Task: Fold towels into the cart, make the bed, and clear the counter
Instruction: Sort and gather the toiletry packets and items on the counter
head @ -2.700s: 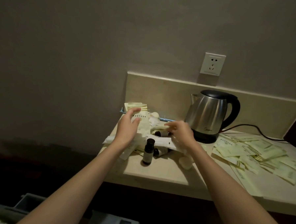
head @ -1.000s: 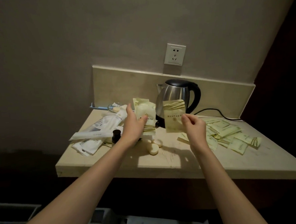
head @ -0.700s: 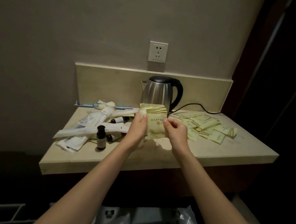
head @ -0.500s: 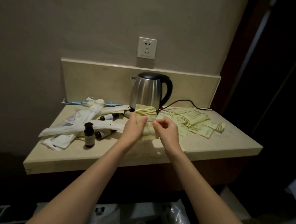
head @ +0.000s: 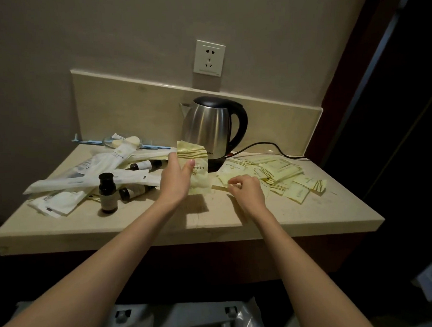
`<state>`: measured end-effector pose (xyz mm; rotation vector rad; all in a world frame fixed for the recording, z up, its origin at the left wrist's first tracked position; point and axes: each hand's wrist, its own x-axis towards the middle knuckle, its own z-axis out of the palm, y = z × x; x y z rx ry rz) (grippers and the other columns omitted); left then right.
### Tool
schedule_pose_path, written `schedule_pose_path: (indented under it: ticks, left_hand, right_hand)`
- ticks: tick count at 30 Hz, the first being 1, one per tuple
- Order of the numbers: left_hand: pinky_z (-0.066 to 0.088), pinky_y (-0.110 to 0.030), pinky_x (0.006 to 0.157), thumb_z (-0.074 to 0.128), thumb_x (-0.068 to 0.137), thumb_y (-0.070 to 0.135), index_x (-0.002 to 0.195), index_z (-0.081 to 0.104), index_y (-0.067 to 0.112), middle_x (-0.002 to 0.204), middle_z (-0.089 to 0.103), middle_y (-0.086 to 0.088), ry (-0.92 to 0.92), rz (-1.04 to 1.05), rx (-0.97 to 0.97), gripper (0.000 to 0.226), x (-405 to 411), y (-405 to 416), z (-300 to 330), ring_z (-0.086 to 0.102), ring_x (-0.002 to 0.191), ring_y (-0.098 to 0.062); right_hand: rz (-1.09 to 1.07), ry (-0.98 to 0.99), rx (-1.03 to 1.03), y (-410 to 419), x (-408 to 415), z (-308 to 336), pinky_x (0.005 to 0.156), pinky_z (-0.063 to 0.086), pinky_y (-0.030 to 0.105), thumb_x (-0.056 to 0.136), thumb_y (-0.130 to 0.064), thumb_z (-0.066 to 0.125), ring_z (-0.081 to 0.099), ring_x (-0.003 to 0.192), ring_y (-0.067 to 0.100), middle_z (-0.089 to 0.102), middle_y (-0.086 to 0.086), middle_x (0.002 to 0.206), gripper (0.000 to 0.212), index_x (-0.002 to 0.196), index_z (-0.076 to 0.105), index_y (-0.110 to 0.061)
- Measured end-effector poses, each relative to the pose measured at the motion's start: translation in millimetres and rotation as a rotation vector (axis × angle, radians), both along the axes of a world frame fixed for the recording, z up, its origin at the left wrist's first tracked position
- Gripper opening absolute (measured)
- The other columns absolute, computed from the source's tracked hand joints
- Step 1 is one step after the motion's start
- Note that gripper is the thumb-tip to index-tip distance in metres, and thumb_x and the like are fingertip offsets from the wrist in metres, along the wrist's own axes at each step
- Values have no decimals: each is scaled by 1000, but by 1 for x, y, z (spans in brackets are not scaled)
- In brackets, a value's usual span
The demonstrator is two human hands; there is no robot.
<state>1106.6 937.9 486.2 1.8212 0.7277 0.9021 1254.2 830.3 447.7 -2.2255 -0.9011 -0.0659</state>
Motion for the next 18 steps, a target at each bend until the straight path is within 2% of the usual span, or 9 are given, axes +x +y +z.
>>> schedule_pose_path:
  ticks: [3,5,8,11,13,15,18]
  left_hand:
    - [42,-34,83,43,100,28,128,40,6,118,55,-10,-13,2,-2,36,1,3,-2,51,104,-21]
    - [41,-33,83,44,100,27,128,41,6,117,55,-8,-28,3,-4,35,1,4,-2,52,104,-20]
    - [42,-33,82,44,100,28,128,41,7,115,54,-5,-31,-6,-12,35,2,4,-1,52,104,-19]
    - [40,-31,81,45,99,29,127,41,7,115,54,-5,-20,-9,-4,36,2,4,-2,50,101,-17]
    - [41,-31,81,44,99,30,128,40,7,117,54,-7,-15,-15,-8,37,1,3,-1,50,100,-17]
    - [41,-32,81,44,99,31,129,37,6,117,52,-7,15,-16,-22,39,-1,2,1,49,99,-17]
    - [39,-32,81,41,100,33,139,23,5,123,49,-9,88,-24,-53,51,-3,-2,6,46,100,-19]
  right_hand:
    - [-9,-125,-162,7,6,0,99,36,36,89,-31,64,31,129,23,46,4,138,46,131,55,-16]
    - [-23,-174,-222,10,10,1,102,35,39,88,-37,64,28,132,26,41,6,143,54,136,50,-17]
    - [-20,-186,-230,12,13,0,90,42,36,89,-37,62,38,126,23,46,3,137,47,132,53,-21]
    - [-35,-348,-163,13,11,3,72,40,29,93,-30,56,51,107,18,58,-2,118,22,113,65,-24]
    - [-46,-427,-77,12,7,8,67,40,29,94,-27,55,55,99,16,61,-5,105,16,102,68,-22]
    - [-58,-386,76,9,2,16,67,48,32,95,-26,55,58,88,13,64,-6,95,13,97,66,-20]
    - [-87,-181,331,-1,-9,32,68,56,40,95,-24,55,62,76,13,65,-5,84,12,93,63,-15]
